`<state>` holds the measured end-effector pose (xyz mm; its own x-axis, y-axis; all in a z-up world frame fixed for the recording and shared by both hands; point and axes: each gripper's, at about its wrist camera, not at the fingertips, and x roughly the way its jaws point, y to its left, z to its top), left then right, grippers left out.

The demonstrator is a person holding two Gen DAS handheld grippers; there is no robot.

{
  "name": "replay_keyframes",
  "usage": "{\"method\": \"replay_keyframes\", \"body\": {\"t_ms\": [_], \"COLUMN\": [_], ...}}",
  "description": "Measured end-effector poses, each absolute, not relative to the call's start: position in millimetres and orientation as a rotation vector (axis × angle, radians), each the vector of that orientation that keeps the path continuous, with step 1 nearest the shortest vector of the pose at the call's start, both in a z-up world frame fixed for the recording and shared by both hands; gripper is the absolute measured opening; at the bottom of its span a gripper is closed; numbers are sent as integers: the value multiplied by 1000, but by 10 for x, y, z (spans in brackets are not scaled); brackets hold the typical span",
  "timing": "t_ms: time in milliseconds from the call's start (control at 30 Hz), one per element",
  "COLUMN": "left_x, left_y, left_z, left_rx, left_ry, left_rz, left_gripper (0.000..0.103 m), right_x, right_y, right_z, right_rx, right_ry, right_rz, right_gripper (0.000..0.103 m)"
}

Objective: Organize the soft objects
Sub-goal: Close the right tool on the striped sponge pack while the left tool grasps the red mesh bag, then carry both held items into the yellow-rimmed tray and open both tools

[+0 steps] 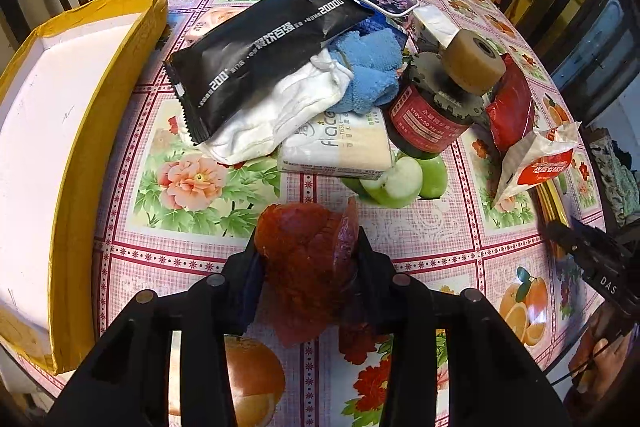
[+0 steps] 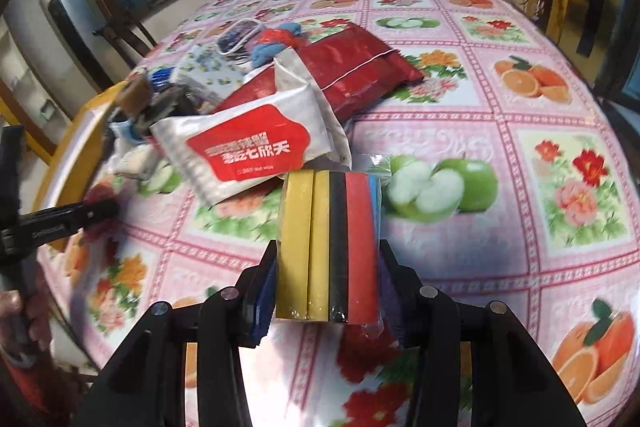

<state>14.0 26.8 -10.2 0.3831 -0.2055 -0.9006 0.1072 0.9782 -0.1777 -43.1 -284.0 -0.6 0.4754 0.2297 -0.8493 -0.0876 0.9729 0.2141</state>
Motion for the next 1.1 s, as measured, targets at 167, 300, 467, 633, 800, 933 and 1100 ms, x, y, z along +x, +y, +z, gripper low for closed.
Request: {"method": "replay_keyframes", "body": {"t_ms": [167, 300, 467, 633, 800, 933, 1100], "left_x": [25, -82, -121, 172, 722, 1049, 1358], "left_y": [419, 625, 1048, 1739, 2155, 2330, 2550], "left_z": [7, 218, 552, 779, 596, 314, 102], "left_rx": [-133, -155, -170, -173, -171, -199, -210], "left_ry": [1150, 1102, 1013, 950, 1003, 1063, 1093], "left_rz": [-237, -245, -197, -26, 67, 127, 200], "left_gripper": [38, 38, 38, 38, 38, 39, 39], "right_x": [-625, -669, -545, -120, 575, 1137, 1587], "right_y": [-2651, -2442, -1943, -972, 147, 741, 1179], "right_z": [141, 289, 563, 760, 666, 367, 131], "right_rx": [190, 191, 184, 130, 62, 53, 10], "right_ry": [1057, 1041, 995, 970, 1003, 1065, 1103], "right_rz": [293, 356, 497, 640, 679, 624, 557], "right_gripper": [47, 47, 47, 48, 47, 47, 47]}}
